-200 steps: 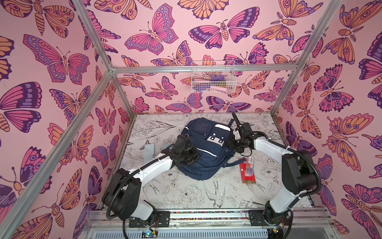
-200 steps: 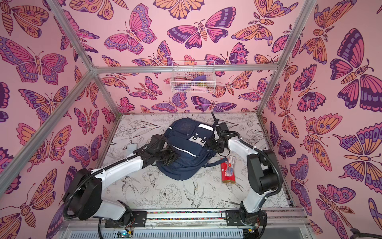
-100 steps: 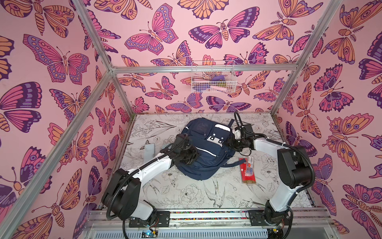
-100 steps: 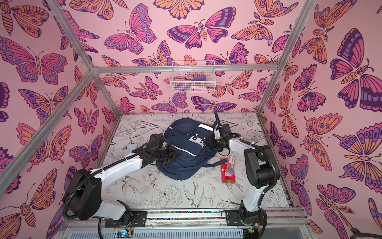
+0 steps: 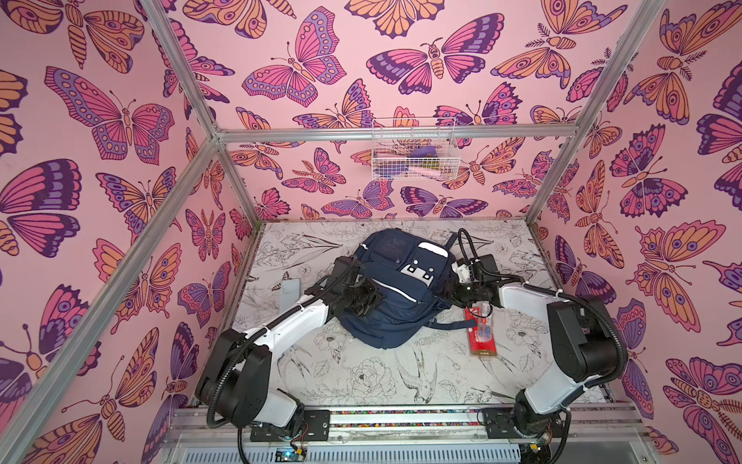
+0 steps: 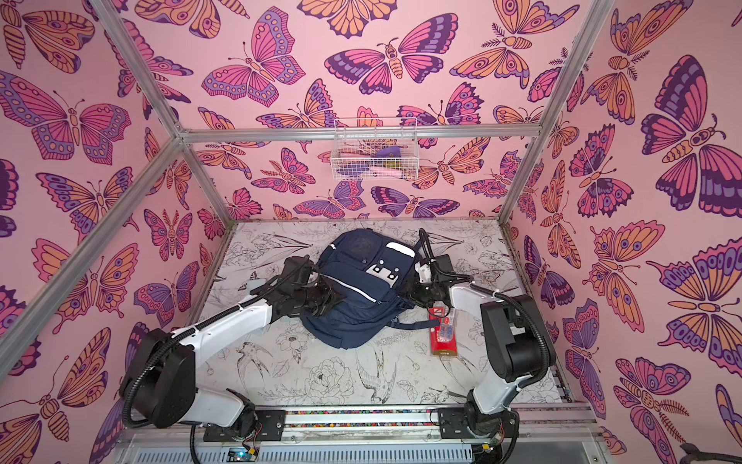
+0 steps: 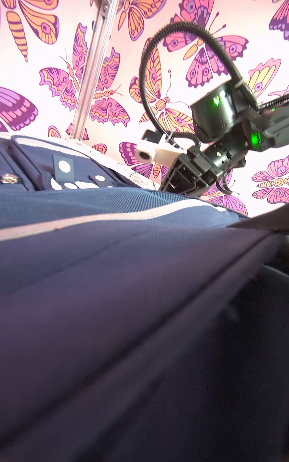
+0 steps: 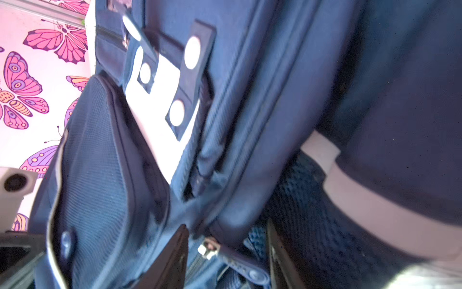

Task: Pack books, pencil case, and school supplies into a backpack
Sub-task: Unzip the student bag at the center of the table.

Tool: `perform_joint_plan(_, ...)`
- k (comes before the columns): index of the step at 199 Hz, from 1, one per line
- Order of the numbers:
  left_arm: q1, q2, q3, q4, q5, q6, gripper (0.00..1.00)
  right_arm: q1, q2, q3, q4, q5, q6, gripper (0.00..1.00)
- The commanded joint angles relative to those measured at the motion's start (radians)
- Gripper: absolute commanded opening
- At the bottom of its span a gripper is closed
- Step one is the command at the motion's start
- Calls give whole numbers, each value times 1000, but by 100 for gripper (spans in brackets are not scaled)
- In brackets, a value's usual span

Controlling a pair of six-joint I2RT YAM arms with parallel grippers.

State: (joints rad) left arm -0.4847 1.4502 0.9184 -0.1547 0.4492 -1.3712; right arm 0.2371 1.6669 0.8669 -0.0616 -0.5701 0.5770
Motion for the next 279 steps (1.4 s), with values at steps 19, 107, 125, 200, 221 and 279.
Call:
perform_joint_plan(19,28,-47,17,57,14,-26,0,3,-43,-42,18,-39,4,45)
perform_joint_plan(107,47,-52,-1,65,26,-40,0,10,-50,-53,8,-53,-17,18)
perform_joint_plan(125,47,-51,-4,65,28,-40,0,8,-54,-52,-8,-43,-29,12)
perform_joint_plan(200,52,-53,-33,80,24,-50,0,86,-88,25,-253,146,-125,0)
perform_joint_plan(221,52,-53,-50,125,27,-82,0,171,-152,44,-362,274,-152,0)
perform_joint_plan(279,24,-48,-98,248,4,-167,0,426,-219,59,-396,402,-79,0)
